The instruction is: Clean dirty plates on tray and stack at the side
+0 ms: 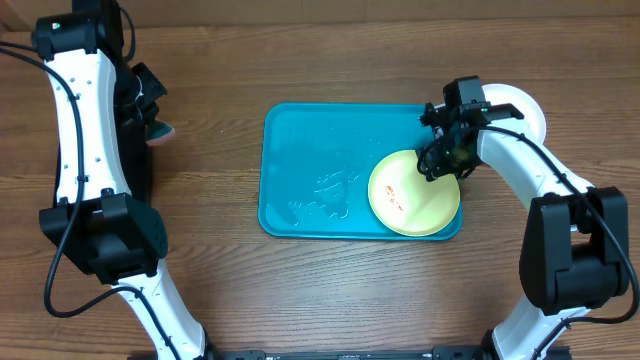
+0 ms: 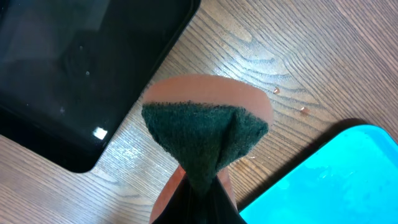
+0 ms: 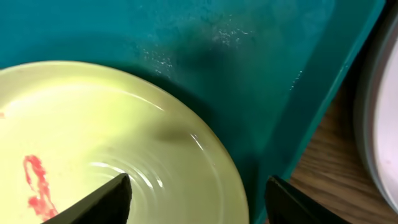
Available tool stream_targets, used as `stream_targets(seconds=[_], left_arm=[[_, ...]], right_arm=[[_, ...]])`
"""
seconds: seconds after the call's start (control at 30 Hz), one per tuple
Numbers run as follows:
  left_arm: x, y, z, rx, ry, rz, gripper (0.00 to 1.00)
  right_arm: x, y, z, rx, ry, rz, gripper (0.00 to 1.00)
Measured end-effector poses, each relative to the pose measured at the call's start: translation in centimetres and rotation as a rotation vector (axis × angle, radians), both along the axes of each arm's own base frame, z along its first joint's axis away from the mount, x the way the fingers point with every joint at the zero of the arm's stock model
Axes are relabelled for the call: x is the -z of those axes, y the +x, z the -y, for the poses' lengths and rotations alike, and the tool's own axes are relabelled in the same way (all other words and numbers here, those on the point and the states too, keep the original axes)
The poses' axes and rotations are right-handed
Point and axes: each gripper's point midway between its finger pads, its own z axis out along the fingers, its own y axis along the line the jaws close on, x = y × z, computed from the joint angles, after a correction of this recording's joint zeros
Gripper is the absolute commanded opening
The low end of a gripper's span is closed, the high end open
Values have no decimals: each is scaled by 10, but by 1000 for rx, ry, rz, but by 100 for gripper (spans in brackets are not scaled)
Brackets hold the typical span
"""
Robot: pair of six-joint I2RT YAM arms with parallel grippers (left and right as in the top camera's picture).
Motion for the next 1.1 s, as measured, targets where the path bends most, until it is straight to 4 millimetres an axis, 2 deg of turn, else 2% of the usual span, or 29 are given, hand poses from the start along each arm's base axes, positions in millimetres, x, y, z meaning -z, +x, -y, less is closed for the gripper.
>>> stream_targets(seconds=[0.37,0.7,0.9,1.1], left_arm=[[0,0,0,0,0,0,4],[0,0,0,1,0,0,4],[0,0,0,1,0,0,4],[0,1,3,23,-12,2,4]], right_arm=[[12,-9,-2,-22,12,-16,69],[15,-24,0,7,9,-81,54],[18,-31,0,45,17,-111,31],[18,-35,-1,132,33,-133,35]])
